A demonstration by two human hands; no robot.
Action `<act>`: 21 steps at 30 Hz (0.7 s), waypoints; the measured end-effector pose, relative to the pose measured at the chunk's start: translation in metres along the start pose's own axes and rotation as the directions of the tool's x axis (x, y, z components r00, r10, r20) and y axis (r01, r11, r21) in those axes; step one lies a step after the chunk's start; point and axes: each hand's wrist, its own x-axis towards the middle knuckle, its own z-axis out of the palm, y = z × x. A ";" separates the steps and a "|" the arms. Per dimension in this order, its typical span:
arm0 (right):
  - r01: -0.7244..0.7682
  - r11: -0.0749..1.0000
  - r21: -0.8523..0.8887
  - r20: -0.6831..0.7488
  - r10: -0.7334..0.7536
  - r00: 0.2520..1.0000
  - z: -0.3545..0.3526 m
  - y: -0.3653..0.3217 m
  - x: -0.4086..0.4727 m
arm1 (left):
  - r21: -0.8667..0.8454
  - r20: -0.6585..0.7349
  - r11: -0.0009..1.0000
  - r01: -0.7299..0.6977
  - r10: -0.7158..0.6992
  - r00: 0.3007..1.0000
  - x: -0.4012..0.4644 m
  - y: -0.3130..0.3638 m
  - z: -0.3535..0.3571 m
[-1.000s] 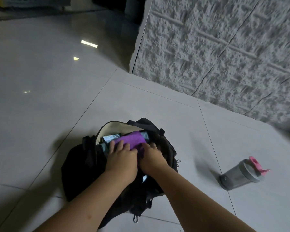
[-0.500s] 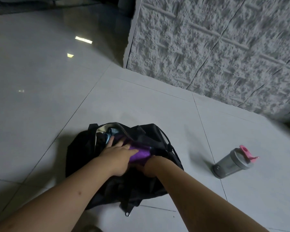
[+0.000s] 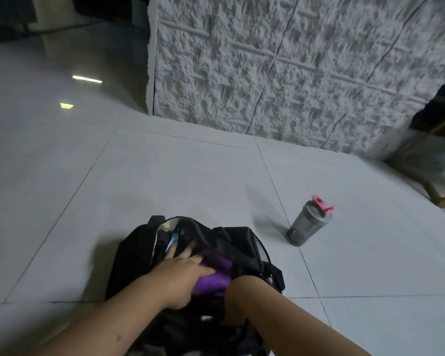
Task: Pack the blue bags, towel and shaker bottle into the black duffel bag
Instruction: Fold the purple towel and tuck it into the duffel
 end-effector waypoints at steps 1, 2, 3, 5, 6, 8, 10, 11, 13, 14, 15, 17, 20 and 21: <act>-0.014 1.000 0.009 0.009 0.014 1.000 0.008 0.006 -0.002 | -0.002 0.017 1.000 -0.018 0.018 1.000 0.000 0.008 0.002; -0.008 1.000 -0.022 -0.001 0.008 1.000 0.018 0.011 -0.008 | -0.004 0.032 0.999 -0.033 0.033 0.999 -0.001 0.015 0.002; 0.006 1.000 -0.007 0.003 -0.006 1.000 0.027 0.018 -0.010 | 0.001 0.035 0.999 -0.038 0.038 0.999 0.000 0.021 0.002; -0.004 0.999 0.043 0.024 0.003 1.000 0.037 0.025 -0.024 | 0.058 0.029 0.998 -0.018 0.016 0.999 0.000 0.031 -0.002; -0.016 0.997 0.070 0.009 0.016 1.000 0.041 0.027 -0.029 | 0.106 0.022 0.994 0.002 -0.004 1.000 0.001 0.035 -0.004; -0.049 0.984 0.174 -0.070 0.062 0.996 0.043 0.032 -0.035 | 0.195 0.014 0.980 0.041 -0.045 0.999 0.003 0.043 -0.009; -0.030 0.942 0.334 -0.256 0.122 0.959 0.040 0.033 -0.034 | 0.223 -0.016 0.973 0.055 -0.053 0.998 0.008 0.055 -0.014; 0.010 0.922 0.386 -0.339 0.132 0.931 0.038 0.032 -0.030 | 0.208 -0.042 0.976 0.061 -0.054 0.998 0.011 0.062 -0.018; 0.110 0.894 0.434 -0.447 0.108 0.888 0.033 0.034 -0.018 | 0.152 -0.094 0.982 0.108 -0.094 0.991 0.023 0.074 -0.021; 0.143 0.885 0.443 -0.474 0.096 0.875 0.031 0.034 -0.013 | 0.140 -0.101 0.979 0.147 -0.134 0.986 0.028 0.077 -0.020; 0.165 0.877 0.452 -0.488 0.088 0.869 0.029 0.035 -0.010 | 0.146 -0.094 0.971 0.188 -0.176 0.980 0.033 0.077 -0.016; 0.169 0.872 0.460 -0.476 0.081 0.876 0.026 0.040 0.001 | 0.162 -0.060 0.953 0.256 -0.250 0.966 0.040 0.070 -0.002; 0.139 0.913 0.384 -0.359 0.009 0.933 0.025 0.043 0.016 | 0.139 -0.017 0.947 0.289 -0.290 0.957 0.045 0.054 0.018; 0.137 0.926 0.353 -0.326 -0.016 0.945 0.025 0.043 0.019 | 0.118 -0.011 0.953 0.280 -0.281 0.960 0.046 0.050 0.022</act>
